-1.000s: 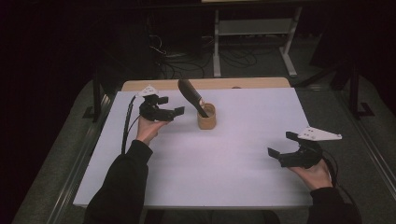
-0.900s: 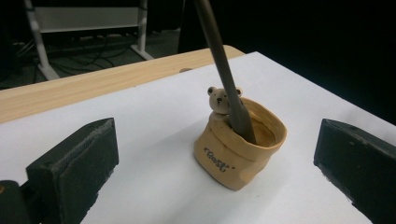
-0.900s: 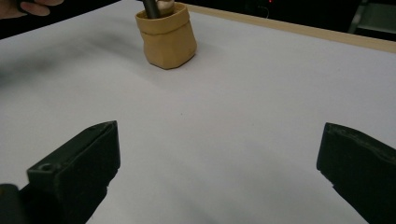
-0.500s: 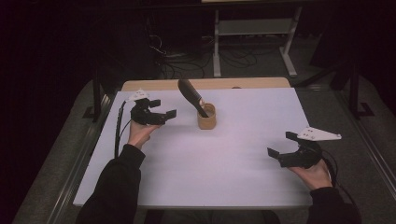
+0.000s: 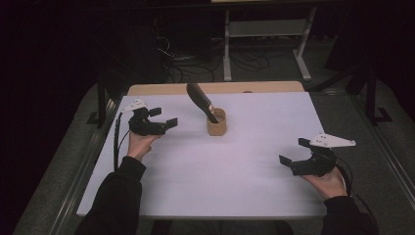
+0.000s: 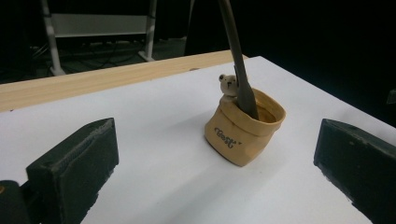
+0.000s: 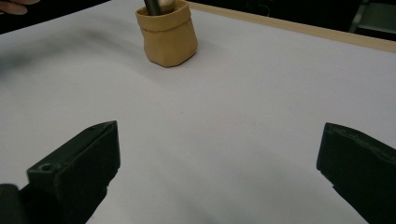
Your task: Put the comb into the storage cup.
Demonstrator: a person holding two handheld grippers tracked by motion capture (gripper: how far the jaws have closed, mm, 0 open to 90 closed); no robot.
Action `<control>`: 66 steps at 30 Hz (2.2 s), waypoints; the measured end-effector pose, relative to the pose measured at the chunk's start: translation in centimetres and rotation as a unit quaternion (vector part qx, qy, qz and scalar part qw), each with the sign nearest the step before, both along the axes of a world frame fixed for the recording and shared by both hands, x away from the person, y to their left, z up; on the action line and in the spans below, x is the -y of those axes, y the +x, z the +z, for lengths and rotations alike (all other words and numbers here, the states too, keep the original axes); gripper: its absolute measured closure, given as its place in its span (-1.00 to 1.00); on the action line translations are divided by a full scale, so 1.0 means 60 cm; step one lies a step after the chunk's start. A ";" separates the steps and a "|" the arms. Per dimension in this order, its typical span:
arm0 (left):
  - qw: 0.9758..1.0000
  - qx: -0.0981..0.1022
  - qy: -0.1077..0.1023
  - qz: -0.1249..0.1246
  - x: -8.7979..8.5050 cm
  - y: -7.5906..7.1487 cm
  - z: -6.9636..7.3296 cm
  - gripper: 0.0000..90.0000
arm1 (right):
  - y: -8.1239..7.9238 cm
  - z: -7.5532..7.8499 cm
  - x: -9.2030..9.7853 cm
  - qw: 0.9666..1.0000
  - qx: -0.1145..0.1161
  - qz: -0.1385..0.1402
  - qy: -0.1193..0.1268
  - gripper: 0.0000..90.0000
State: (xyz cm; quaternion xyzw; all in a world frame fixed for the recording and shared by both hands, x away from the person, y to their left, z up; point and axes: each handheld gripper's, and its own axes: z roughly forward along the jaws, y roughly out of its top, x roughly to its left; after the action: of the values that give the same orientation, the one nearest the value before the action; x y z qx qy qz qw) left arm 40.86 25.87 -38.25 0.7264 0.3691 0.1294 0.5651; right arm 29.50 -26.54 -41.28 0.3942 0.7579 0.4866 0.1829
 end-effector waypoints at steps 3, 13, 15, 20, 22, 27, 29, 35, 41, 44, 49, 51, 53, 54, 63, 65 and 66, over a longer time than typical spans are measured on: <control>1.000 0.002 -0.002 0.002 -0.005 -0.006 -0.001 -1.00 | 0.000 0.000 0.000 1.000 0.000 0.000 0.000 -1.00; 1.000 0.009 -0.005 0.005 -0.023 -0.024 -0.005 -1.00 | 0.001 0.000 0.000 1.000 -0.001 0.000 -0.001 -1.00; 1.000 0.011 -0.005 0.006 -0.029 -0.029 -0.006 -1.00 | 0.001 0.000 0.000 1.000 -0.001 0.000 -0.001 -1.00; 1.000 0.015 -0.008 0.012 -0.042 -0.040 -0.008 -1.00 | 0.001 -0.001 0.000 1.000 -0.001 0.000 -0.001 -1.00; 1.000 0.016 -0.011 0.014 -0.046 -0.043 -0.008 -1.00 | 0.001 -0.001 0.000 1.000 0.000 0.001 -0.002 -1.00; 1.000 0.018 -0.008 0.014 -0.056 -0.050 -0.008 -1.00 | 0.001 -0.001 0.000 1.000 -0.001 0.000 -0.002 -1.00; 1.000 0.018 -0.009 0.015 -0.059 -0.054 -0.009 -1.00 | 0.001 -0.001 0.000 1.000 -0.002 0.000 -0.002 -1.00; 1.000 0.018 -0.009 0.017 -0.070 -0.068 -0.014 -1.00 | 0.001 -0.001 0.000 1.000 -0.002 0.000 -0.002 -1.00; 0.999 0.018 -0.009 0.024 -0.083 -0.085 -0.027 -1.00 | 0.000 -0.001 0.000 1.000 -0.002 0.000 -0.001 -1.00; 0.999 0.015 -0.012 0.029 -0.093 -0.092 -0.035 -1.00 | 0.001 -0.001 -0.001 1.000 -0.002 0.000 -0.002 -1.00; 0.999 0.020 -0.012 0.036 -0.106 -0.107 -0.043 -1.00 | 0.001 -0.002 -0.002 1.000 -0.003 0.000 -0.003 -1.00; 0.999 0.025 -0.009 0.038 -0.111 -0.113 -0.047 -1.00 | 0.001 -0.002 -0.002 1.000 -0.003 0.000 -0.003 -1.00; 0.999 0.030 -0.008 0.043 -0.117 -0.119 -0.051 -1.00 | 0.001 -0.002 -0.002 1.000 -0.003 0.001 -0.003 -1.00; 0.998 0.032 -0.007 0.047 -0.120 -0.122 -0.052 -1.00 | 0.001 -0.002 -0.001 1.000 -0.003 0.001 -0.003 -1.00; 0.996 0.047 0.004 0.072 -0.141 -0.152 -0.069 -1.00 | 0.001 -0.002 -0.001 1.000 -0.004 0.001 -0.003 -1.00; 0.996 0.050 0.011 0.074 -0.142 -0.157 -0.070 -1.00 | 0.001 -0.002 -0.001 1.000 -0.004 0.001 -0.003 -1.00; 0.996 0.050 0.013 0.075 -0.144 -0.159 -0.070 -1.00 | 0.002 -0.003 -0.001 1.000 -0.004 0.000 -0.002 -1.00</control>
State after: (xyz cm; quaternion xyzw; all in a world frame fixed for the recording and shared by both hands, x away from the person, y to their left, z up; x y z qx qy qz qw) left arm 31.35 34.49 -42.47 0.6965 0.3919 0.2122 0.5624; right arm 29.59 -26.49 -41.44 0.3958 0.7598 0.4831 0.1808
